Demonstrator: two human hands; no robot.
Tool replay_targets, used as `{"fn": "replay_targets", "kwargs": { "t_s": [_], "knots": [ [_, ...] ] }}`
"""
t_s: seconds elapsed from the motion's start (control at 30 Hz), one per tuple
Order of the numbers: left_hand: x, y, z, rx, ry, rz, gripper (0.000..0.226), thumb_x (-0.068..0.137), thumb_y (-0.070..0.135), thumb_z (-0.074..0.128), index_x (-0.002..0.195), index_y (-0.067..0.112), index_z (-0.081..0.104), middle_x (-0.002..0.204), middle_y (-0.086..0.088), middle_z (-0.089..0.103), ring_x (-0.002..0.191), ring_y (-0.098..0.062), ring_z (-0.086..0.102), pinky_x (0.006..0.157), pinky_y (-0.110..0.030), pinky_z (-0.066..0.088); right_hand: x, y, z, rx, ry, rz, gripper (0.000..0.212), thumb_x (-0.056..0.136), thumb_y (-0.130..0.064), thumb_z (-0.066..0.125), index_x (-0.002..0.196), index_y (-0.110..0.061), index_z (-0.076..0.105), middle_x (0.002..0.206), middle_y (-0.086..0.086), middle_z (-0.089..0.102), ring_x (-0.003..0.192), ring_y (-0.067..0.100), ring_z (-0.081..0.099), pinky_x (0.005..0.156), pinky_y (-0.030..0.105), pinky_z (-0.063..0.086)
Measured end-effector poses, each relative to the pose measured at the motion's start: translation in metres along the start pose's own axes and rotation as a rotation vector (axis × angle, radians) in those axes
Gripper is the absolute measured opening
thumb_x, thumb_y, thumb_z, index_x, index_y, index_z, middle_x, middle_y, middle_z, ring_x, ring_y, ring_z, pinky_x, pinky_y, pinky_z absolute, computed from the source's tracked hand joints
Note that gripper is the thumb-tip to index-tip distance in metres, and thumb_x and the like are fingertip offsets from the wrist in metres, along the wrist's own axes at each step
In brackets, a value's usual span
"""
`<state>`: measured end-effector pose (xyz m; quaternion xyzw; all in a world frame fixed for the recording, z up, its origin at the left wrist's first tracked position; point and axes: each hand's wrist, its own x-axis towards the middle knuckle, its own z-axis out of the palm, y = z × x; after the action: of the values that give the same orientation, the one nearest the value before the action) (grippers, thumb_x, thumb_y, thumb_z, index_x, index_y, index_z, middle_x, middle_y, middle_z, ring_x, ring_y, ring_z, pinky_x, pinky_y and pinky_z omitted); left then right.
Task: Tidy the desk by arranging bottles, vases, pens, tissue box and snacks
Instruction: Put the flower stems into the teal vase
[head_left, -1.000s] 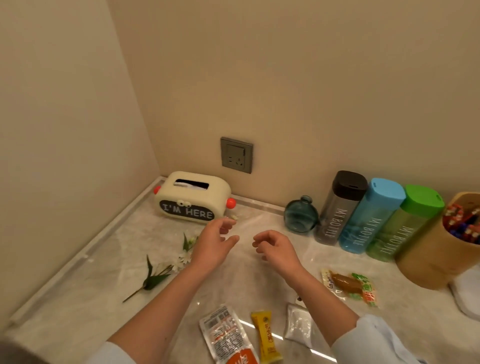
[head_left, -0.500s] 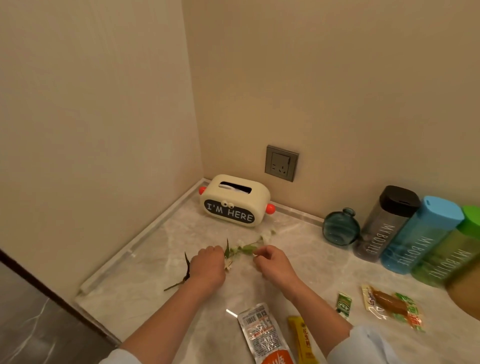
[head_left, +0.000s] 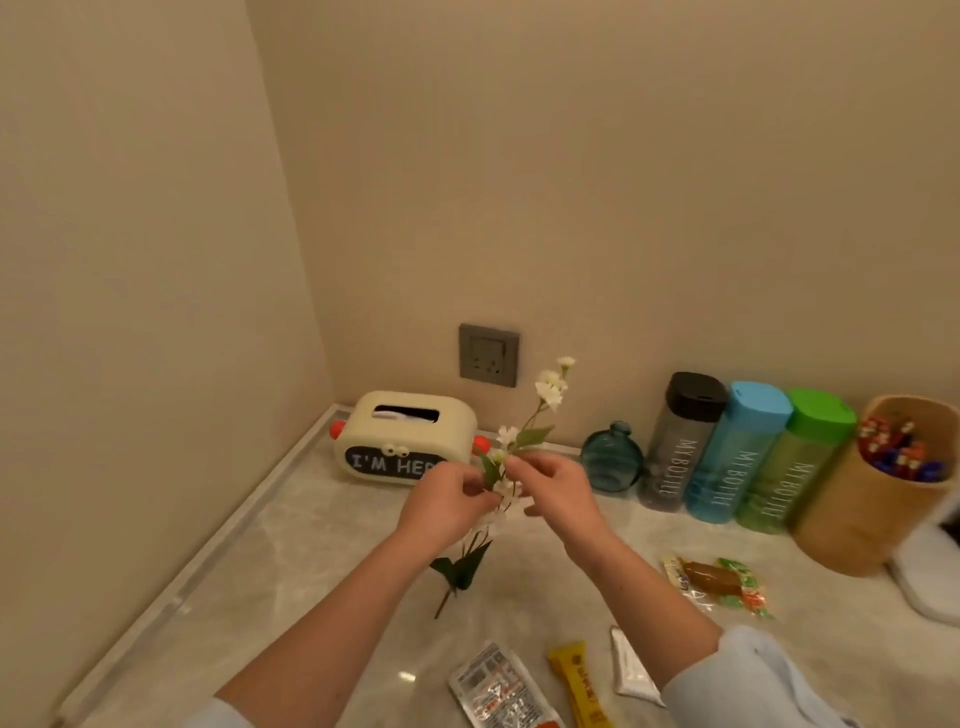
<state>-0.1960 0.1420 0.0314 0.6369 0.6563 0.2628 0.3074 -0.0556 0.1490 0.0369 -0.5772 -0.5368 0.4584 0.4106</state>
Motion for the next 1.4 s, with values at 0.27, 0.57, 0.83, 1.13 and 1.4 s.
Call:
{"fn": "replay_targets", "kwargs": {
  "t_s": [0.27,0.57,0.83,1.13,1.4],
  "knots": [
    [0.031,0.105,-0.001,-0.243,-0.019,0.222,0.015,0.081,0.025,0.074,0.097,0.024,0.073,0.083,0.012,0.072,0.08,-0.006,0.067,0.081,-0.037,0.058,0.009,-0.073,-0.091,-0.027,0.129,-0.191,0.022,0.086,-0.025,0.07,0.107,-0.018,0.07,0.095,-0.011,0.069,0.089,0.001,0.063,0.076,0.019,0.051],
    [0.07,0.185,0.008,-0.319,0.072,0.317,0.012,0.078,0.03,0.076,0.088,0.032,0.071,0.081,0.014,0.074,0.083,-0.003,0.068,0.084,-0.035,0.056,0.043,-0.122,-0.165,-0.093,0.208,-0.347,0.018,0.087,-0.02,0.067,0.103,-0.014,0.072,0.096,-0.002,0.073,0.091,0.011,0.066,0.077,0.022,0.048],
    [0.102,0.203,0.025,-0.249,0.122,0.358,0.015,0.079,0.029,0.075,0.093,0.027,0.072,0.086,0.012,0.073,0.086,-0.006,0.067,0.082,-0.034,0.055,0.08,-0.111,-0.186,-0.099,0.252,-0.396,0.011,0.084,-0.022,0.069,0.096,-0.023,0.072,0.092,-0.006,0.073,0.09,0.009,0.067,0.081,0.023,0.051],
    [0.128,0.185,0.048,-0.222,0.102,0.313,0.014,0.076,0.025,0.077,0.089,0.031,0.073,0.083,0.011,0.074,0.083,-0.007,0.068,0.083,-0.041,0.056,0.106,-0.08,-0.184,-0.128,0.221,-0.345,0.011,0.085,-0.022,0.067,0.096,-0.023,0.072,0.095,-0.005,0.073,0.093,0.01,0.067,0.087,0.03,0.053],
    [0.138,0.164,0.067,-0.189,0.088,0.277,0.013,0.075,0.028,0.078,0.087,0.029,0.073,0.08,0.012,0.073,0.08,-0.008,0.067,0.078,-0.039,0.057,0.12,-0.059,-0.176,-0.201,0.177,-0.271,0.016,0.086,-0.022,0.067,0.1,-0.018,0.072,0.097,-0.004,0.073,0.094,0.012,0.067,0.09,0.035,0.054]
  ]
}}
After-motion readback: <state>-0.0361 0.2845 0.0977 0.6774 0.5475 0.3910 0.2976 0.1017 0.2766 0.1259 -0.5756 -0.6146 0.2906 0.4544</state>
